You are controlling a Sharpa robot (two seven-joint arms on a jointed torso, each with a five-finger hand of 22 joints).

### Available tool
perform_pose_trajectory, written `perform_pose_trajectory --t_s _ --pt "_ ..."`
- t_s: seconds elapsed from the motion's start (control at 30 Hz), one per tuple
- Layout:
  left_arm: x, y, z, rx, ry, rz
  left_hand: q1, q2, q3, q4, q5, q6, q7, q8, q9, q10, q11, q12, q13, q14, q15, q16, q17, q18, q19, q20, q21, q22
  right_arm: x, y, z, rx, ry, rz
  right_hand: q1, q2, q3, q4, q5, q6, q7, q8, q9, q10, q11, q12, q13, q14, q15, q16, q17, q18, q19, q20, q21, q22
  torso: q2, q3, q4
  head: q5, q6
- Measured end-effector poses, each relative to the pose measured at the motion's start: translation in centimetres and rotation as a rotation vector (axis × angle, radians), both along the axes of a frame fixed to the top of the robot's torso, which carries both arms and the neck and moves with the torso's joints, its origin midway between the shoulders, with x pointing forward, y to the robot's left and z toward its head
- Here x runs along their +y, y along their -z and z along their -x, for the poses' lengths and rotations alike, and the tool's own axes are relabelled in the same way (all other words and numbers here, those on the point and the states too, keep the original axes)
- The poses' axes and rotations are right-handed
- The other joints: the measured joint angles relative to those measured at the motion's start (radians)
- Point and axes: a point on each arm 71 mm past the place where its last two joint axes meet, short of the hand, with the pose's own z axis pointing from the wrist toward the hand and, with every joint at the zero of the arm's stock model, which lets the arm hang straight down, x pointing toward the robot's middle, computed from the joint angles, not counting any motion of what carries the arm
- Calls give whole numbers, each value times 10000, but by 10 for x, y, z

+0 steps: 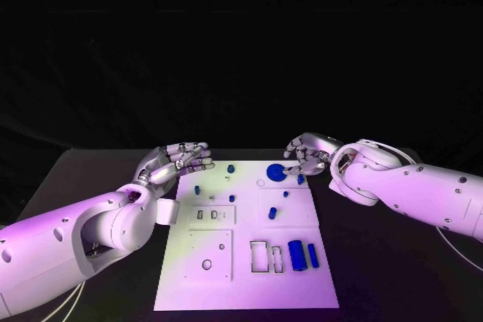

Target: Assemble the parts on the task board

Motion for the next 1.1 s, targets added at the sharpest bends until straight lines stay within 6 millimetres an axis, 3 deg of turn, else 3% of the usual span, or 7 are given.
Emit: perform_pose_trajectory --t_s 0.17,0.2,0.27,0.9,0.97,1.1 --pt "1 1 -1 20 25 5 0 0 0 0 0 0 0 0 0 0 0 0 -1 0 0 0 -1 0 0 0 0 -7 6 7 -3 178 10 93 104 30 -94 94 0 -209 45 83 0 661 34 749 994 34 34 156 0 -11 172 52 196 297 0 0 -12 27 12" --pt "1 1 -1 26 35 8 0 0 0 0 0 0 0 0 0 0 0 0 -1 0 0 0 -1 0 0 0 0 -9 8 9 -4 212 7 105 140 -7 -94 94 0 -227 64 113 0 778 48 883 1172 34 34 174 0 -144 197 54 242 364 0 1 -12 30 12" --pt "0 1 -1 35 55 13 0 0 0 0 0 0 0 0 0 0 0 0 -1 0 0 0 -1 0 0 0 0 -9 11 12 -4 260 -6 121 155 -22 -121 121 0 -227 64 115 0 941 71 1053 1414 33 34 174 0 -155 231 89 299 448 1 5 -13 45 13" --pt "-1 1 -1 102 184 42 0 0 0 0 0 0 0 0 0 0 0 1 -1 0 0 0 6 0 0 0 0 -8 23 27 -12 432 94 363 299 127 -52 302 -44 -297 63 269 -1 1190 67 1368 1850 -5 72 251 -2 -155 373 90 416 660 4 11 -21 88 -3" --pt "-1 2 -1 110 192 42 0 0 0 0 0 0 0 0 0 0 0 1 -1 0 0 0 6 0 0 0 0 -8 23 27 -13 426 128 351 274 307 31 384 -44 -297 63 273 -14 1207 51 1382 1886 -5 72 251 -3 -155 373 90 415 663 5 10 -20 89 -5" --pt "-2 2 -1 129 216 43 0 0 0 0 0 0 0 0 0 0 0 1 -1 0 0 0 6 0 0 0 0 -8 22 27 -15 451 173 283 271 388 100 453 -44 -298 62 315 -26 1207 51 1422 1933 -5 72 251 -3 -154 373 90 462 680 7 10 -21 111 -9"
